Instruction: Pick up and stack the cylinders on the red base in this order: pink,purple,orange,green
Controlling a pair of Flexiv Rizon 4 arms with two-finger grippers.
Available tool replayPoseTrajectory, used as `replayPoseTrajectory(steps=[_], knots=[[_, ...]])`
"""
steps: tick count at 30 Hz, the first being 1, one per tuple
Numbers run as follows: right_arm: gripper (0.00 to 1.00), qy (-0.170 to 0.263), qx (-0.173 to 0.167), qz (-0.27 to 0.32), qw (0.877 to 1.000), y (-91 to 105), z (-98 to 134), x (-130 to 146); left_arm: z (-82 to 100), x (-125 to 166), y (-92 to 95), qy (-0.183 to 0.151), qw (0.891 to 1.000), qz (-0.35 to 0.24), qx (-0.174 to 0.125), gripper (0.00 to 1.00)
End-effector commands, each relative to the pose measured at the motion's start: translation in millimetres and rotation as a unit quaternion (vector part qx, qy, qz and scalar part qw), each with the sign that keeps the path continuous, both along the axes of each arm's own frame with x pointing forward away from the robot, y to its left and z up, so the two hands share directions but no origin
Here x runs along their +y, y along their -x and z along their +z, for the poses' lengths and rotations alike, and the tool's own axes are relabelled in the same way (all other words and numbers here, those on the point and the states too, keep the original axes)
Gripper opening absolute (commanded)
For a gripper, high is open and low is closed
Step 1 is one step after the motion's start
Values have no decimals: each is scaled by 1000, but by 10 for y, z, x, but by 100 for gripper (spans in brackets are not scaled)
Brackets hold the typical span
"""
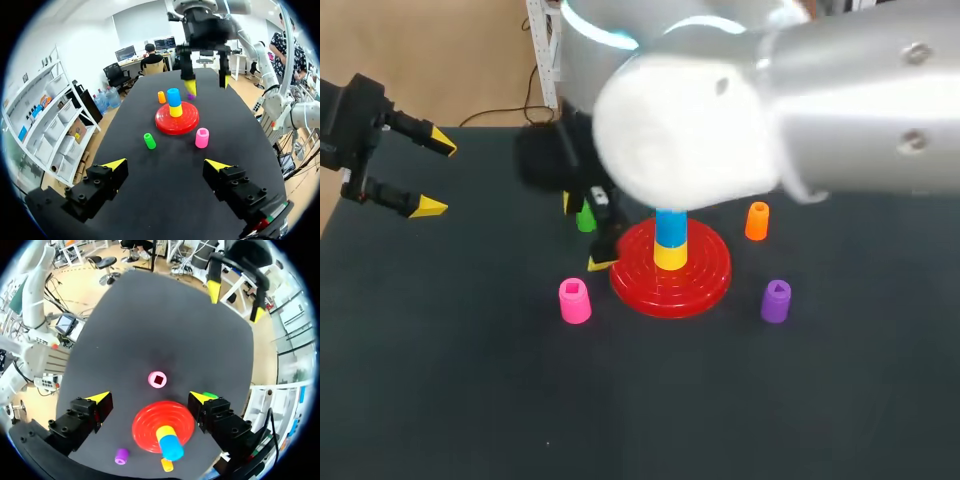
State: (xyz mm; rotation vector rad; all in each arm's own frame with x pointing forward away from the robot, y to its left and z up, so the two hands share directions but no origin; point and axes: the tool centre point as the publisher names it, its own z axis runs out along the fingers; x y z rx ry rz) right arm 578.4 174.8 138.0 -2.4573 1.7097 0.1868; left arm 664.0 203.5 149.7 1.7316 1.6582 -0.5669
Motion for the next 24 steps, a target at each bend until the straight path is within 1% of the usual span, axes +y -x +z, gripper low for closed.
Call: replayPoseTrajectory(steps=[1,4,8,16,20,21,24], knots=[[100,24,-2,-5,1000,-29,-191,126,-7,0,-9,0,1000,-1,0,100],[100,32,-1,-10,999,-36,-304,135,-7,0,-9,0,1000,-1,0,100],[100,45,9,-21,999,-32,-450,128,-7,0,-9,0,1000,-1,0,100],[100,47,13,-31,998,-79,-661,142,-7,0,-9,0,1000,-1,0,100],[100,44,8,-35,998,-117,-746,171,-7,0,-9,0,1000,-1,0,100],[100,47,1,-32,998,-117,-766,181,-7,0,-9,0,1000,-1,0,100],[100,50,-4,-25,998,-96,-831,219,-7,0,-9,0,1000,-1,0,100]])
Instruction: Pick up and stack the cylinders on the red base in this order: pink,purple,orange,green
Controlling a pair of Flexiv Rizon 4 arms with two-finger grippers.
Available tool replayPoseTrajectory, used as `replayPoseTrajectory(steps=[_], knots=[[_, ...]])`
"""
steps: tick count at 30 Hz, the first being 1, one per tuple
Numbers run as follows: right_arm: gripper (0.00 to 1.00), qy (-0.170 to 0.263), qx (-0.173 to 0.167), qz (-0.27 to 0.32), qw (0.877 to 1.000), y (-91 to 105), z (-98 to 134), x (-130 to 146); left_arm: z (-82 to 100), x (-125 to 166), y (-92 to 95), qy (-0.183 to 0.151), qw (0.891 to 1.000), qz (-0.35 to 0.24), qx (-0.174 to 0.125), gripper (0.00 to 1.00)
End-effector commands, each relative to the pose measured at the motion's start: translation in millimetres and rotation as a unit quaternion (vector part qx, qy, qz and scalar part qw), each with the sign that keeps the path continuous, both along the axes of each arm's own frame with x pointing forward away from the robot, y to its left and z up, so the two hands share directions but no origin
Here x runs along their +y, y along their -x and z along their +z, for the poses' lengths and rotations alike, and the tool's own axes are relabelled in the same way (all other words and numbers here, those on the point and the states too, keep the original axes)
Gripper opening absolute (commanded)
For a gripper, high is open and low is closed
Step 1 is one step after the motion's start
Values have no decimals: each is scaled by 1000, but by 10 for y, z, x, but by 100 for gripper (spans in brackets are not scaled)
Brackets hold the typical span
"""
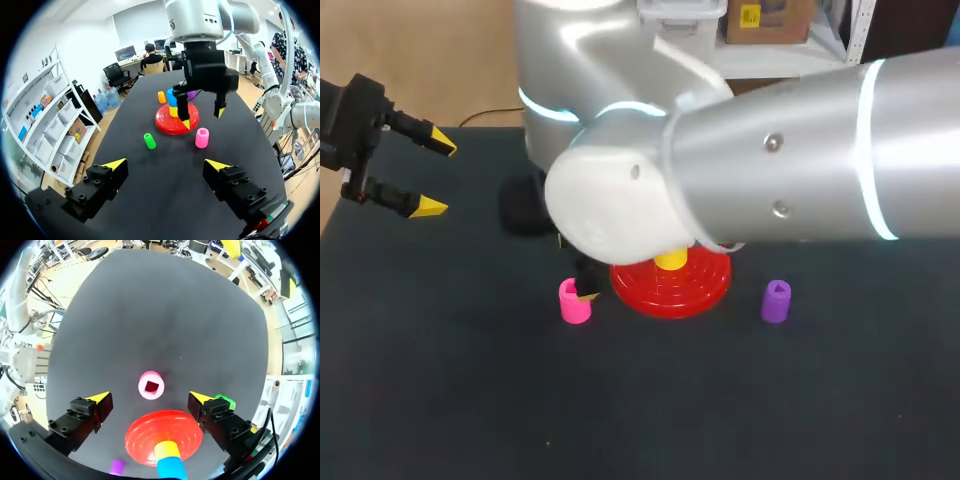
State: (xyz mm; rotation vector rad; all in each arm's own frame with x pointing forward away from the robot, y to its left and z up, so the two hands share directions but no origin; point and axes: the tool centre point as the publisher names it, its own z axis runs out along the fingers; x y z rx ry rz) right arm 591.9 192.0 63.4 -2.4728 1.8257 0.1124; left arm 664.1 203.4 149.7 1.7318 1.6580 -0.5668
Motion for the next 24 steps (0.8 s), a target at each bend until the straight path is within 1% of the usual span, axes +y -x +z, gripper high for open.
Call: replayPoseTrajectory(steps=[1,5,11,14,24], knots=[[100,9,-8,6,1000,49,-107,58,-7,1,-9,0,1000,0,0,100],[100,21,-4,13,1000,84,-220,85,-7,1,-9,0,1000,0,0,100],[100,28,1,17,999,105,-270,89,-7,1,-9,0,1000,0,0,100],[100,39,0,17,999,88,-302,84,-7,1,-9,0,1000,0,0,100],[100,40,-3,9,999,21,-349,103,-7,1,-9,0,1000,0,0,100]])
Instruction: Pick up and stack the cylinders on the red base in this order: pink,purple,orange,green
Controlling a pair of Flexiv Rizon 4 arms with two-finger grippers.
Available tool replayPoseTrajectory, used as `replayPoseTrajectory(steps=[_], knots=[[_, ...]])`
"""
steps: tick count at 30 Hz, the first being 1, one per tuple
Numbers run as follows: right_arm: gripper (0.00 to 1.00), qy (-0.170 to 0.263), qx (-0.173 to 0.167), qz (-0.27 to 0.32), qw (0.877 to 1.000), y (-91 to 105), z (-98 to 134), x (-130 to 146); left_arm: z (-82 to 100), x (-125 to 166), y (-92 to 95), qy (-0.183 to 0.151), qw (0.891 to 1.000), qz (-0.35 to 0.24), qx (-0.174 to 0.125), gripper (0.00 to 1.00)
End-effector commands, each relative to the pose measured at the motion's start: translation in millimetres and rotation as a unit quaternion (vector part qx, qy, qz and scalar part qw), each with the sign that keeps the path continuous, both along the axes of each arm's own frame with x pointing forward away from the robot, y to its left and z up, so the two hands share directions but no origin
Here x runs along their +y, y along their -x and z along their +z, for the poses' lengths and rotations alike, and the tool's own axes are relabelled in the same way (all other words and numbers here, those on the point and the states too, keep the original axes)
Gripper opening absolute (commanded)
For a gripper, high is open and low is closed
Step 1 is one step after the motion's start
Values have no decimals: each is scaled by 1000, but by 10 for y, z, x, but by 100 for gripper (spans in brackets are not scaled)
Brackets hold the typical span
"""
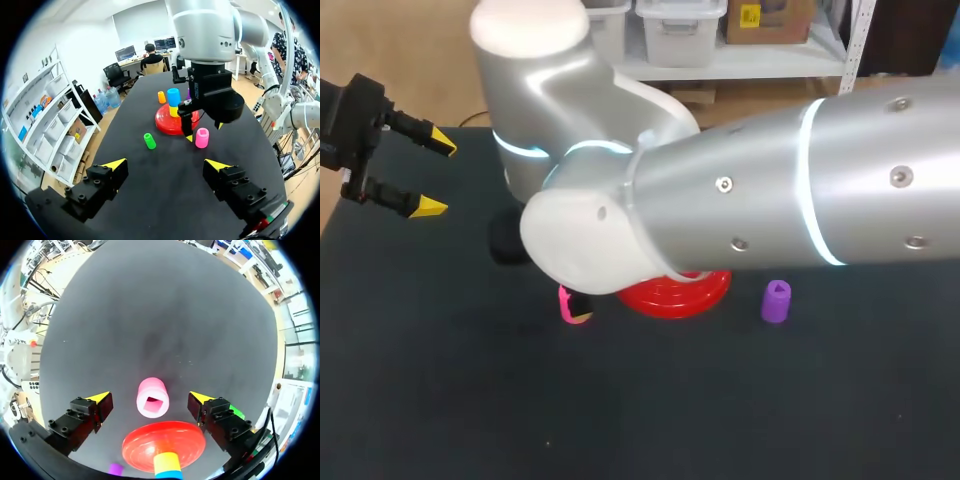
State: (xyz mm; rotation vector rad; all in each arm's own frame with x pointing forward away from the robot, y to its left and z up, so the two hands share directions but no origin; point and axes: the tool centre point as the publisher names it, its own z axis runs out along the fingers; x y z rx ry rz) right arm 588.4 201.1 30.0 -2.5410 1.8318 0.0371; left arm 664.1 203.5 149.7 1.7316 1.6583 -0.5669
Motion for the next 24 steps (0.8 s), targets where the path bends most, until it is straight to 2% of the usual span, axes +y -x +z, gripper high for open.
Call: replayPoseTrajectory(steps=[1,18,19,20,24], knots=[[100,3,0,-3,1000,-18,-27,11,-6,0,-9,0,1000,-1,0,100],[100,10,10,-13,1000,-15,-125,-22,-6,0,-9,0,1000,-1,0,100],[39,10,12,-15,1000,-14,-131,-21,-6,0,-9,0,1000,-1,0,100],[0,9,15,-19,1000,-13,-133,-21,-6,0,-9,0,1000,-1,0,100],[0,9,19,-19,1000,8,-135,-2,-6,0,-9,0,1000,-1,0,100]])
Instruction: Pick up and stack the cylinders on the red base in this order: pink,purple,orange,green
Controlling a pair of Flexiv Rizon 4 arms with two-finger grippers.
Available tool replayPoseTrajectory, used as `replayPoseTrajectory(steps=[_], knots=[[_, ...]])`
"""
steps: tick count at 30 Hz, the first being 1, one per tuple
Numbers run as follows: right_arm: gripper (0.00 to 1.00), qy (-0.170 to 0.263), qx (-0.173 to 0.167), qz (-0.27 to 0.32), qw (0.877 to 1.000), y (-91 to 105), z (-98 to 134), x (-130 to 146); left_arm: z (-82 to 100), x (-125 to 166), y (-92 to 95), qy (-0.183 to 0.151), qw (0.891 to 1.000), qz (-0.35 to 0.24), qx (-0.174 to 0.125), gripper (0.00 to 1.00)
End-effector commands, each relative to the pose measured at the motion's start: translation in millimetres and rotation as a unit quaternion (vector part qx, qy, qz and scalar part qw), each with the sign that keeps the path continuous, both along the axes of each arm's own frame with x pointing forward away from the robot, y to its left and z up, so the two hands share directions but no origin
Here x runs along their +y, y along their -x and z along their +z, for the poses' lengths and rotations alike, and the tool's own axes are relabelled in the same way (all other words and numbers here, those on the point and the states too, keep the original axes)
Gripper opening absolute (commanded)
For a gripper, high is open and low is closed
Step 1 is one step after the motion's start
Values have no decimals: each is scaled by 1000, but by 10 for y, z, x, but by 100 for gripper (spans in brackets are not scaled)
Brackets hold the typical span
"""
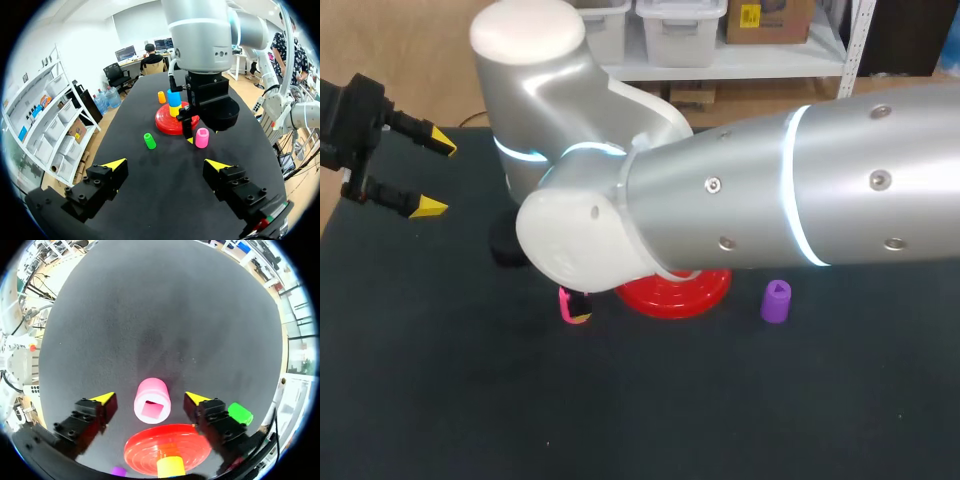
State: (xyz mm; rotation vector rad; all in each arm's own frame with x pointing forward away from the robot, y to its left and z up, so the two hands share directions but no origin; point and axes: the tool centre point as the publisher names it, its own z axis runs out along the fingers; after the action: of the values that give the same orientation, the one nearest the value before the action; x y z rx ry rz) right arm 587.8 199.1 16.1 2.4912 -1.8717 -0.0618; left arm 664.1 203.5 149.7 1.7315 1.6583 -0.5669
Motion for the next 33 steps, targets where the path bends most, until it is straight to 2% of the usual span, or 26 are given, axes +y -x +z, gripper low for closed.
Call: replayPoseTrajectory(steps=[1,8,19,23,26,31,33], knots=[[0,0,3,1,1000,9,1,22,-7,0,-9,0,1000,-1,0,100],[0,1,7,5,1000,41,-12,26,-7,0,-9,0,1000,-1,0,100],[0,-5,6,-10,1000,-13,28,-26,-7,0,-9,0,1000,-1,0,100],[0,-19,-2,-12,1000,-61,221,-52,-7,0,-9,0,1000,-1,0,100],[0,-29,-8,-5,1000,-89,487,-63,-7,0,-9,0,1000,-1,0,100],[0,-43,-10,-12,999,-164,1077,-133,-7,0,-9,0,1000,-1,0,100],[0,-46,9,-21,999,-176,1309,-192,-7,0,-9,0,1000,-1,0,100]])
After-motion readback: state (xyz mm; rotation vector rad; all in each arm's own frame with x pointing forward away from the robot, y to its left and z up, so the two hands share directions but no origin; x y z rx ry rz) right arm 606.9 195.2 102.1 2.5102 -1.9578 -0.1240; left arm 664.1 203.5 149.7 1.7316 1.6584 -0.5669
